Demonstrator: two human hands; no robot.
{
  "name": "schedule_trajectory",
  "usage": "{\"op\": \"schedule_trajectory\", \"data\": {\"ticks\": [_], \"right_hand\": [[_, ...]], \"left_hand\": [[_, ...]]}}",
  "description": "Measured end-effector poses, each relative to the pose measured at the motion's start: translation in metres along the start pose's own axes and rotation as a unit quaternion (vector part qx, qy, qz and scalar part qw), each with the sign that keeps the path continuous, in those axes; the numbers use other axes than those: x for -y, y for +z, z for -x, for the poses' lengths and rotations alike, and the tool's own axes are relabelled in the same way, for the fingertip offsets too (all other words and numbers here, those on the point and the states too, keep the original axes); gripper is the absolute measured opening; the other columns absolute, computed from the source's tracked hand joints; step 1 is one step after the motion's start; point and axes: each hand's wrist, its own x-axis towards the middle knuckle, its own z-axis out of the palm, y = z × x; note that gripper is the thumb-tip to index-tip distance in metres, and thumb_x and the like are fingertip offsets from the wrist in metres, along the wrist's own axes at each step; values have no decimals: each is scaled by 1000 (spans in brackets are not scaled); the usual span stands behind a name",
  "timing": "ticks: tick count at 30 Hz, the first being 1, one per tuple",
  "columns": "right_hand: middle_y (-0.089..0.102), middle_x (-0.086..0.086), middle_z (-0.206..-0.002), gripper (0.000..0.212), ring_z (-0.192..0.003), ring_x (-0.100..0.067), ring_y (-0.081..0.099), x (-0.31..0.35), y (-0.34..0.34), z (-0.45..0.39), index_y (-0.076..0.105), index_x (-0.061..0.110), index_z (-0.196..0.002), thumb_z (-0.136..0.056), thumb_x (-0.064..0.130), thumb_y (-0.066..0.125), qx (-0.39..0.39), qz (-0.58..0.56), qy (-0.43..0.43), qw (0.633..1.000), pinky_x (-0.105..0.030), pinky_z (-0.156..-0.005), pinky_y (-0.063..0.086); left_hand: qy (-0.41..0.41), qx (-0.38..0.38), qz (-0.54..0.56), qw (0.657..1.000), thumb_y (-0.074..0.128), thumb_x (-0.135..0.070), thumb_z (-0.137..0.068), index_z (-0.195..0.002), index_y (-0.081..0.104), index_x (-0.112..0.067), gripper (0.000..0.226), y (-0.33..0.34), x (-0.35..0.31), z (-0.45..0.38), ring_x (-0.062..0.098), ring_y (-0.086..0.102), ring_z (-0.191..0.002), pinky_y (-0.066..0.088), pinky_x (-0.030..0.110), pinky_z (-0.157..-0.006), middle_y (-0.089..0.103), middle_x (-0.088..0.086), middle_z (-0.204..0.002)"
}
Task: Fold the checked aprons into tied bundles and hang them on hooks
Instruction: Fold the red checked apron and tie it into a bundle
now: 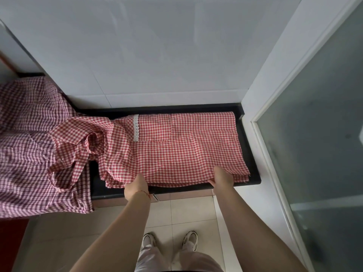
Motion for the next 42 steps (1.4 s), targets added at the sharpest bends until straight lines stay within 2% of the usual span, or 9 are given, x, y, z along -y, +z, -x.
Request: {"op": "schedule_trajectory", "data": {"ticks": [4, 8, 15, 18, 21, 27, 35, 39, 42], "right_hand": [[57, -6, -90, 24, -77, -19, 60, -3, -3, -1, 50, 4, -115, -100, 22, 56, 4, 31, -8, 999, -23, -62, 50], [60, -11, -106, 29, -95, -31, 66, -8, -7, -5, 50, 6, -116, -91, 6, 66, 3, -15, -16, 1000, -38, -69, 61], [57, -6, -75, 15, -57, -16, 51, -17, -18, -18, 55, 8, -86, -97, 17, 58, -52, 89, -57, 993, -25, -56, 45], [61, -9, -93, 20, -67, -19, 57, -17, -28, -23, 55, 6, -103, -100, 25, 53, -88, 32, -45, 995, -25, -56, 47], [63, -11, -98, 17, -80, -24, 67, -10, -42, -22, 53, 6, -110, -102, 22, 50, -115, -48, -41, 991, -33, -73, 60], [57, -10, -100, 9, -91, -31, 65, 0, -61, -30, 50, 7, -103, -94, 7, 51, -155, -26, -76, 985, -44, -84, 60], [57, -24, -129, 42, -104, -41, 63, 2, -80, -35, 45, -2, -134, -94, -5, 52, -144, 83, -90, 982, -53, -87, 58], [51, -24, -132, 53, -111, -45, 60, 3, -80, -36, 34, 3, -142, -93, -8, 50, -138, 110, -121, 977, -57, -87, 57], [61, -20, -102, 27, -78, -31, 63, 8, -82, -39, 53, -7, -120, -94, -2, 52, -117, 146, -84, 979, -44, -73, 61]], "left_hand": [[4, -25, 1, 1000, 57, -19, -85, -102, 65, -7, 23, -1, 6, 2, 19, 55, -71, 51, 35, -67, 65, 8, -95], [7, -16, -35, 999, 63, -18, -87, -89, 63, -8, 11, -6, 5, -1, 20, 59, -67, 54, 35, -66, 67, 10, -87], [33, -7, -168, 985, 57, -25, -92, -71, 52, -8, 28, -2, 15, 5, 16, 43, -56, 37, 28, -53, 49, 5, -64], [258, -22, -288, 922, 58, -19, -89, -71, 52, -12, 20, 16, 13, 19, 15, 43, -61, 36, 25, -57, 51, 3, -71], [436, 38, -456, 775, 67, -34, -87, -117, 61, -20, 33, 34, 15, 13, 26, 48, -118, 46, 42, -96, 53, 7, -129], [354, 147, -694, 610, 73, -58, -79, -157, 0, -29, 111, 47, 14, 8, 47, -11, -149, 11, 63, -118, -16, 13, -164], [346, 153, -694, 612, 79, -45, -79, -155, 10, -36, 103, 48, 9, 12, 49, -10, -148, 14, 67, -115, -13, 12, -164], [431, 144, -691, 561, 76, -34, -82, -133, 45, -39, 60, 56, 11, 24, 38, 22, -143, 31, 59, -114, 21, 10, -155], [466, 156, -681, 543, 70, -25, -87, -111, 64, -32, 26, 67, 18, 35, 27, 34, -131, 39, 53, -110, 38, 4, -138]]}}
